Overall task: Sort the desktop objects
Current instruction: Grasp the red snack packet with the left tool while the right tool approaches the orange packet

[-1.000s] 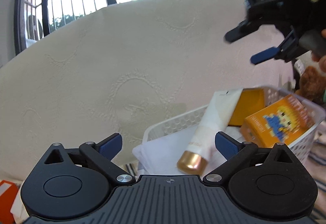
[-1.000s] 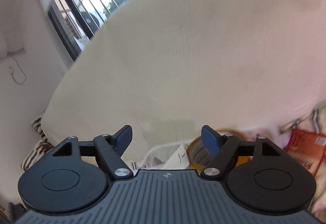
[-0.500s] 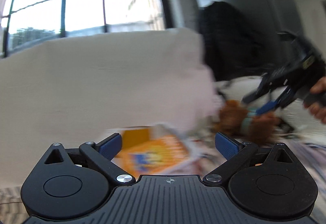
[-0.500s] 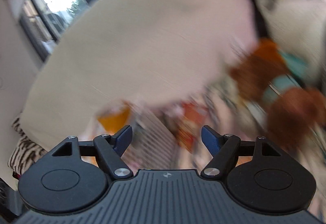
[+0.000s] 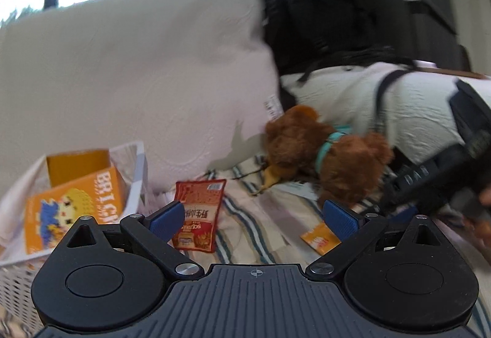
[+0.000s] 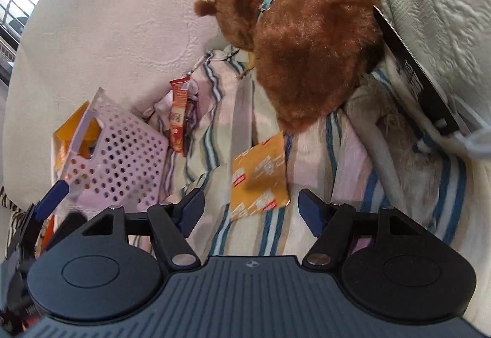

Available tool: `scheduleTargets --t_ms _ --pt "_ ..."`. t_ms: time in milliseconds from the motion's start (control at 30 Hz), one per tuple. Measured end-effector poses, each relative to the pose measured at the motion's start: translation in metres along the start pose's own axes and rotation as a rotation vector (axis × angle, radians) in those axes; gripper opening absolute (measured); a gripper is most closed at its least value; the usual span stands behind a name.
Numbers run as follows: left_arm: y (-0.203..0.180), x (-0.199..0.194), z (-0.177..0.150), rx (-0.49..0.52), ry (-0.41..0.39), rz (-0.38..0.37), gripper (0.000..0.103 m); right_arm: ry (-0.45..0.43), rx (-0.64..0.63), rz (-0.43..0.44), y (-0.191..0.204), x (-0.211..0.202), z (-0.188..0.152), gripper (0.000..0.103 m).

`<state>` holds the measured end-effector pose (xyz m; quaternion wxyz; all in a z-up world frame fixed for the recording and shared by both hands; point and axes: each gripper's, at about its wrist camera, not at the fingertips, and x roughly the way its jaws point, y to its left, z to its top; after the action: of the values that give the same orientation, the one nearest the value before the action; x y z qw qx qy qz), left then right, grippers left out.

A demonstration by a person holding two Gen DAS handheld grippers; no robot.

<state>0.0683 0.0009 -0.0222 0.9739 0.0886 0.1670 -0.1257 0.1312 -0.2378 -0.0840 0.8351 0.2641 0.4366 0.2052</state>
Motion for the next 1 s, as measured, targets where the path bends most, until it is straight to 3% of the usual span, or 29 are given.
scheduleTargets --t_ms 267,333,400,467,500,633,800,1000 --pt "-0.008 0.043 0.014 0.01 0.013 0.072 0.102 0.041 0.044 0.126 -0.014 0.022 0.014 0.071" --pt "-0.008 0.049 0.014 0.028 0.016 0.092 0.102 0.066 0.042 0.136 -0.014 0.03 0.015 0.055" --pt "-0.008 0.056 0.014 0.044 0.022 0.117 0.102 0.088 0.042 0.134 -0.016 0.037 0.014 0.021" --pt "-0.009 0.063 0.016 0.056 0.03 0.141 0.103 0.099 0.034 0.123 -0.019 0.042 0.01 0.007" --pt "-0.01 0.067 0.016 0.062 0.032 0.148 0.103 0.096 0.041 0.135 -0.021 0.043 0.009 0.006" --pt "-0.015 0.083 0.019 0.082 0.042 0.183 0.103 0.086 0.101 0.192 -0.028 0.037 0.012 0.01" --pt "-0.021 0.098 0.023 0.003 0.075 0.125 0.103 0.111 0.093 0.233 -0.019 0.04 0.015 0.049" --pt "-0.014 0.13 0.014 -0.014 0.127 0.213 0.103 0.118 -0.018 0.179 0.004 0.055 0.014 0.049"
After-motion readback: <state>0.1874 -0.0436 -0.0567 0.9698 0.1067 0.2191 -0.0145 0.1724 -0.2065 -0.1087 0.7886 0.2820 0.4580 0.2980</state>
